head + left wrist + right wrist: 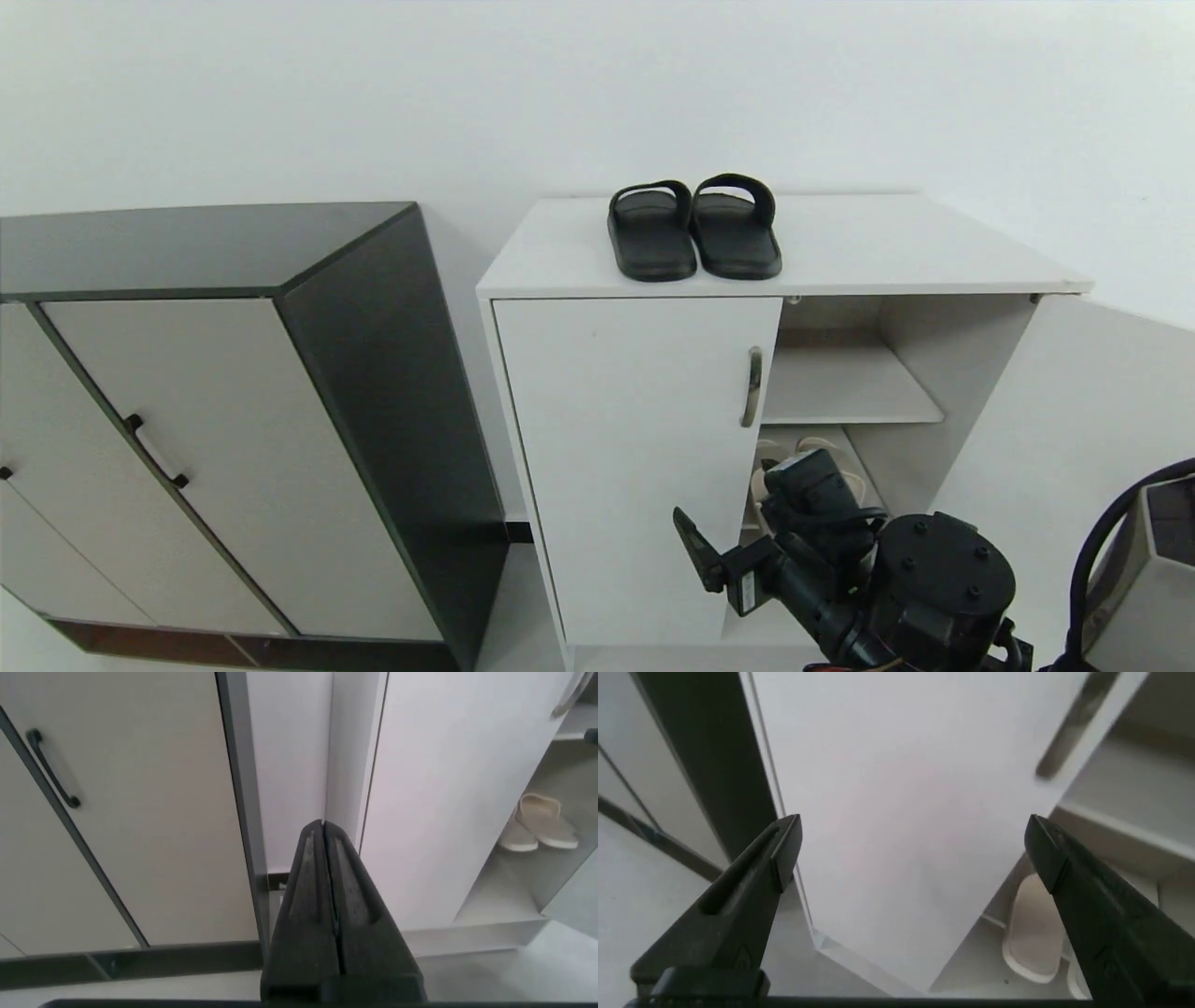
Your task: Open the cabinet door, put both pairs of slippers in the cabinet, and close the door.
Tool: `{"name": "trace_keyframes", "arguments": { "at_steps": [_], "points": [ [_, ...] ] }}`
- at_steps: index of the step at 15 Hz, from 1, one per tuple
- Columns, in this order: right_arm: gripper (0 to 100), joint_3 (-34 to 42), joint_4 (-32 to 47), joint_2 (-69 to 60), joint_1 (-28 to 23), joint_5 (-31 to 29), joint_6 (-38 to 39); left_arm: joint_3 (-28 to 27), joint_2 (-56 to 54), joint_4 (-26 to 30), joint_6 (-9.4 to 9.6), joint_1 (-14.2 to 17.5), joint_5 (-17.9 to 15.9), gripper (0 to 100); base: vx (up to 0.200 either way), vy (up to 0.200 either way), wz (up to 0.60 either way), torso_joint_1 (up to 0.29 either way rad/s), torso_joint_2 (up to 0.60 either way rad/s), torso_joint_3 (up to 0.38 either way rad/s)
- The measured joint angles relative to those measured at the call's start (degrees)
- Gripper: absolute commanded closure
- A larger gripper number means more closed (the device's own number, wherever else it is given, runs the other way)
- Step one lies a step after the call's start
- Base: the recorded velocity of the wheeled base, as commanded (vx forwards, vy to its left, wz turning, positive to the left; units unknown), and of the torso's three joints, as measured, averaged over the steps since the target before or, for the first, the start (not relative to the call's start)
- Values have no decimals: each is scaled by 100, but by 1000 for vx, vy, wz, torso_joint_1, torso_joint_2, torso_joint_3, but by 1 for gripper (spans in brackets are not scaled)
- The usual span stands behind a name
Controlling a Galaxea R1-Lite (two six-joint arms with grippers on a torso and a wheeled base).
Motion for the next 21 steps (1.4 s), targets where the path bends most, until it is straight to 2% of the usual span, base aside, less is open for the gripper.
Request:
{"name": "trace_keyframes", "arguments": {
  "at_steps": [9,12,17,21],
  "points": [
    [0,-50,0,94,-38,15,7,0,2,0,0,-6,0,100,0,0,0,193,-507,-313],
    [0,-20,2,127,-38,17,9,0,2,0,99,-2,-11,100,0,0,0,232,-541,-315],
    [0,18,-2,204,-44,23,5,0,2,0,107,-2,-6,100,0,0,0,261,-586,-327],
    [0,96,6,315,-55,118,-93,0,2,0,107,-2,-2,100,0,0,0,80,-173,-97]
  ]
}}
